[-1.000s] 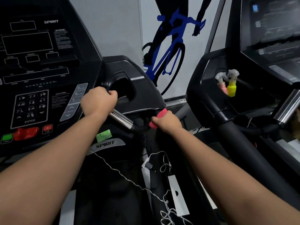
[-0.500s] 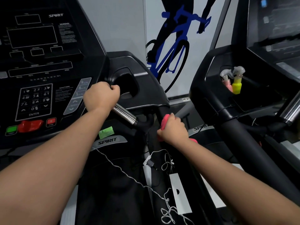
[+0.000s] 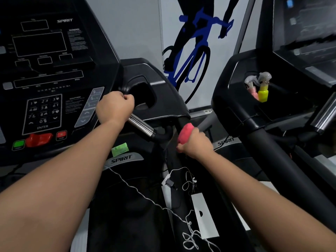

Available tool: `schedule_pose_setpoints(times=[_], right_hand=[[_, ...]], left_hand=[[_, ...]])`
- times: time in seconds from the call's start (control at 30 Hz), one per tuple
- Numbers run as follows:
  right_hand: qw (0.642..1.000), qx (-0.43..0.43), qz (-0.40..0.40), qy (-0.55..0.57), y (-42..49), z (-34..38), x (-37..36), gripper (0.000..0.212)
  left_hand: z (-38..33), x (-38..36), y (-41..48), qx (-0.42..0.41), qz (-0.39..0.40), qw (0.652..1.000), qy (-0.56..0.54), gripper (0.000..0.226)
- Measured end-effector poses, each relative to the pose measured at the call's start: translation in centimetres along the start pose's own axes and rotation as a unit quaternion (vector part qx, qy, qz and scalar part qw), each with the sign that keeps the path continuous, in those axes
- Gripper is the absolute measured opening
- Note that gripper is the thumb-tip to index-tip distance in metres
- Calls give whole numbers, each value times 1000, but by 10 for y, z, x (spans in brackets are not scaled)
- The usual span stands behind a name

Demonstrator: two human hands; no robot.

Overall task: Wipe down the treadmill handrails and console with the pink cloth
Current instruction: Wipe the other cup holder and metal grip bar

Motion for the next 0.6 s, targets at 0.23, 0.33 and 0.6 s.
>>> schedule_pose_setpoints(times=[0.23,0.33,0.6], right_hand=[[997,0,-27,-66,-14,-7,-8,84],[999,-1,-37,-39,-3,7,-3,77],[972,55,90,209,49,30,9,34]], left_hand=[[4,-2,-3,11,1,1000,-19,32],[6,-1,-3,14,-5,1000,-26,33],[5,0,-3,13,-20,999,-40,35]])
Point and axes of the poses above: each hand's wrist, its own y-axis towards the middle knuckle, its own x-axis out of the back of the hand, z = x × y, the point moved 9 cm from there along y, towards the middle knuckle, and after that the axes turned 12 degrees about -x, right-handed, at the moved point
